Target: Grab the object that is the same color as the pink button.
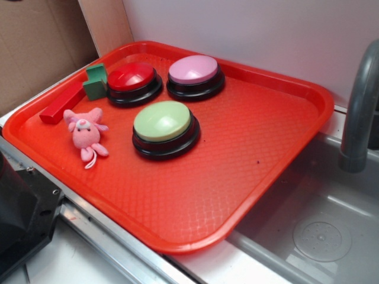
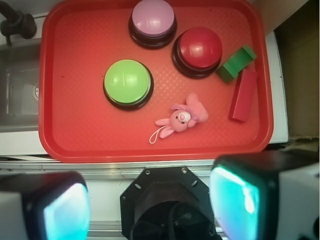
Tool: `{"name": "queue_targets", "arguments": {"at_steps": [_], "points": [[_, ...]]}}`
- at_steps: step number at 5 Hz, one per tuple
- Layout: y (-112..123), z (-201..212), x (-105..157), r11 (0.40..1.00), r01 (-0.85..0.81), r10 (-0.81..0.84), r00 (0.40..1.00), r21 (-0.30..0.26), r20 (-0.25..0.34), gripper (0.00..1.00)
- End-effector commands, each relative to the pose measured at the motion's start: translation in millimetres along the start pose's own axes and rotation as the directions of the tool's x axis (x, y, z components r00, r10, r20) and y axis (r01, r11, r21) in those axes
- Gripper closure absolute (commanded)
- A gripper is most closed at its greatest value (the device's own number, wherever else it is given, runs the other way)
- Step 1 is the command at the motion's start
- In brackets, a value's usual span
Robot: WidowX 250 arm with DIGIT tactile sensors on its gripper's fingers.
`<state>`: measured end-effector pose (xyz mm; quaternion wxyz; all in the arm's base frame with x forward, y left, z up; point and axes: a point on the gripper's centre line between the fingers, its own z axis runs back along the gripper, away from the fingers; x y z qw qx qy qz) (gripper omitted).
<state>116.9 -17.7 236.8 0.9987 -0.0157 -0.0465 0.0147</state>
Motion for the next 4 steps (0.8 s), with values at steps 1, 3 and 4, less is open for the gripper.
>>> {"name": "queue_targets", "arguments": {"at_steps": [1, 3, 4], "points": [[0, 0, 0, 1.000, 0.000, 0.000, 1.000, 0.000, 0.000, 0.00], [9, -19, 8, 0.970, -0.244, 0.245, 0.970, -0.016, 0.005, 0.00], [22, -38, 13, 0.917, -0.394, 0.391, 0.919, -0.064, -0.055, 0.00]]}}
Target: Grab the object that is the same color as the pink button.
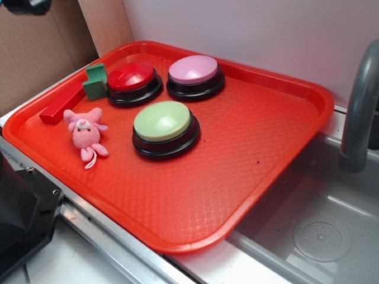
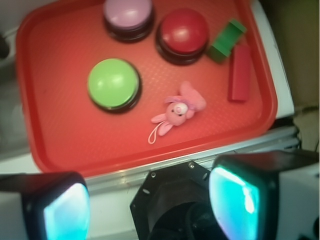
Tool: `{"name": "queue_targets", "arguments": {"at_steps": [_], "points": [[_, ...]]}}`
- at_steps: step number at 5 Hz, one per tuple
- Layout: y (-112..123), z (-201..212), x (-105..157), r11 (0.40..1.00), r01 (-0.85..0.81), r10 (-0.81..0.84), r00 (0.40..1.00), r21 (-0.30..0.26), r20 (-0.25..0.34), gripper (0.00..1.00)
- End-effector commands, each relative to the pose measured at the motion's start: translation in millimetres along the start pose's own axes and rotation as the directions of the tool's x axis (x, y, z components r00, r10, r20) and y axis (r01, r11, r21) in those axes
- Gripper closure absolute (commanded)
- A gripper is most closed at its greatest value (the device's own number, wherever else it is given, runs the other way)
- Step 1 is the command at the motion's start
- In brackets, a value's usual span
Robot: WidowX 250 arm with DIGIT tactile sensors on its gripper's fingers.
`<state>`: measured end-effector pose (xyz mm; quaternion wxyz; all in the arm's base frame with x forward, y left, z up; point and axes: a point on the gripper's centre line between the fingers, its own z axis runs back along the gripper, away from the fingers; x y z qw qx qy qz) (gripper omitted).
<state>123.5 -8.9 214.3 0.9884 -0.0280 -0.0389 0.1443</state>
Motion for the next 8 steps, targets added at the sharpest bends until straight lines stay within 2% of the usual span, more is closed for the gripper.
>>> {"name": "queue_targets", "arguments": {"at_steps": [1, 2, 4, 5, 6, 8], "points": [[21, -34, 15, 0.961, -0.269, 0.266, 0.963, -0.070, -0.048, 0.00], [33, -70, 17, 0.887, -0.460, 0.460, 0.888, 0.050, -0.001, 0.00], [49, -127, 24, 0.718, -0.687, 0.679, 0.727, 0.111, 0.103, 0.00], [63, -144, 28, 0.644, -0.759, 0.743, 0.651, 0.096, 0.157, 0.00], [73, -160, 33, 0.614, -0.782, 0.765, 0.623, 0.108, 0.161, 0.00], [73, -187, 36, 0.629, -0.776, 0.770, 0.631, 0.051, 0.094, 0.00]]}}
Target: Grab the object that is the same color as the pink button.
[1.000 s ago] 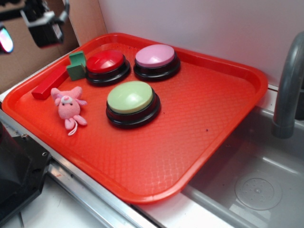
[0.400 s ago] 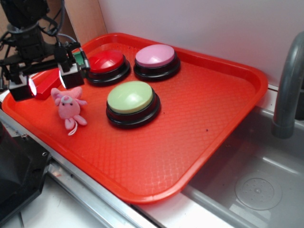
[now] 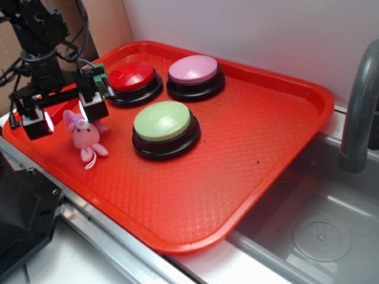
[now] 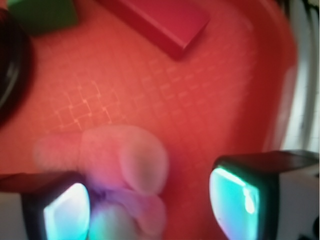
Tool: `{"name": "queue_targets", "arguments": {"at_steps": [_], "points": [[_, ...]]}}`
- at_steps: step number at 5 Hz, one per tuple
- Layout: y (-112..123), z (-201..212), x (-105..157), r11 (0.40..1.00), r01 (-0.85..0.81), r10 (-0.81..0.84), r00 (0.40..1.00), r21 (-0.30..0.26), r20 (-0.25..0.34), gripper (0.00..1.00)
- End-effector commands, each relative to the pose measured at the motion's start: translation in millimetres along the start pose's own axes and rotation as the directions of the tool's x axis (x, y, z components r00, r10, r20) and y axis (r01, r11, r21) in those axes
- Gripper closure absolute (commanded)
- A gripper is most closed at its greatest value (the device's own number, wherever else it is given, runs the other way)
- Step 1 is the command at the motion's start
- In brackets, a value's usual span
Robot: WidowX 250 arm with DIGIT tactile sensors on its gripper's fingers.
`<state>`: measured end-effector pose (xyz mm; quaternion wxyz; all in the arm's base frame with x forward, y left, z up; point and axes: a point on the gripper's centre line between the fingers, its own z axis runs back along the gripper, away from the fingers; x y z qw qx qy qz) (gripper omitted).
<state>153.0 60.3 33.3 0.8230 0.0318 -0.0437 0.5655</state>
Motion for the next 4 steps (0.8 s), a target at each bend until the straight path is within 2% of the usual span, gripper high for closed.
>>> {"name": "queue_targets", "arguments": {"at_steps": [1, 2, 3, 4], "points": [[-2, -15, -1, 0.997, 0.042, -0.045, 0.998, -0.061, -0.044, 0.00], [-4, -16, -2, 0.995, 0.070, -0.072, 0.997, -0.071, -0.035, 0.75], [-8, -12, -5, 0.993, 0.087, -0.089, 0.996, -0.083, -0.027, 1.00], [-12, 0, -8, 0.981, 0.171, -0.172, 0.985, -0.091, -0.004, 1.00]]}}
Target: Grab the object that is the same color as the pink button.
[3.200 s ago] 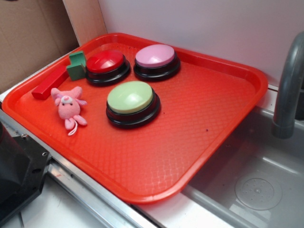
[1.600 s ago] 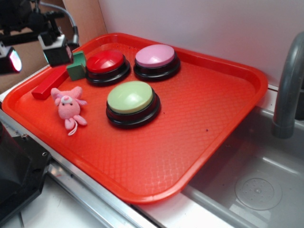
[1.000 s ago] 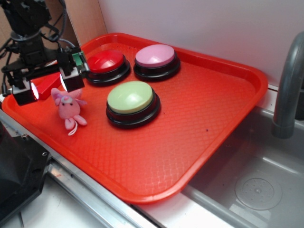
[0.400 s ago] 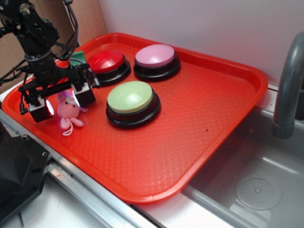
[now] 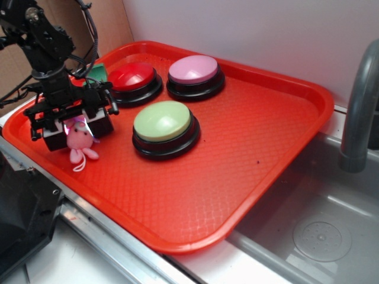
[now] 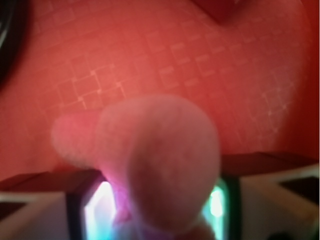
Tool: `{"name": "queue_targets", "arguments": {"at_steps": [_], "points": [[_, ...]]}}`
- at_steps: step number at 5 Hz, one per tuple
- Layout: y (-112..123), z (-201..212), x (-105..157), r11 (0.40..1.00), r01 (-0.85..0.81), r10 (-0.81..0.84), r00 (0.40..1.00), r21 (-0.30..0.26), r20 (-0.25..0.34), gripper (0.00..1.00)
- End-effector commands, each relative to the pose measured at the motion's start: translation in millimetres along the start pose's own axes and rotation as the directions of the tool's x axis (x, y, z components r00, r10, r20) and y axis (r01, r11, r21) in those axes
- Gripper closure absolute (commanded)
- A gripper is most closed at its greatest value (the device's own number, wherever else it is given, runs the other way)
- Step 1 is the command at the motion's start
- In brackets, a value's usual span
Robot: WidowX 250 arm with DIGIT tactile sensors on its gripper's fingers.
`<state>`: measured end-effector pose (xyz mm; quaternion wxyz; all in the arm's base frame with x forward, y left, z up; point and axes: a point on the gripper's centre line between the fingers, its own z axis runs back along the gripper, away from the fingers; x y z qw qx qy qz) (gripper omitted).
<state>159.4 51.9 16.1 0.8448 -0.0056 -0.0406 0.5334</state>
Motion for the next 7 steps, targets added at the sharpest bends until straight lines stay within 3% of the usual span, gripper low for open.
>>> {"name": "queue_targets", "arguments": {"at_steps": [1, 2, 4, 6, 7], "points": [[-12, 39, -10, 0.971, 0.233, -0.230, 0.972, -0.050, 0.053, 1.00], [-22, 75, -33, 0.916, 0.401, -0.395, 0.912, -0.031, 0.110, 1.00], [-33, 118, -70, 0.715, 0.699, -0.695, 0.713, -0.014, 0.094, 1.00], [-41, 123, -101, 0.481, 0.876, -0.873, 0.481, -0.028, 0.079, 1.00], [-38, 119, -100, 0.518, 0.853, -0.854, 0.520, -0.057, 0.017, 1.00]]}}
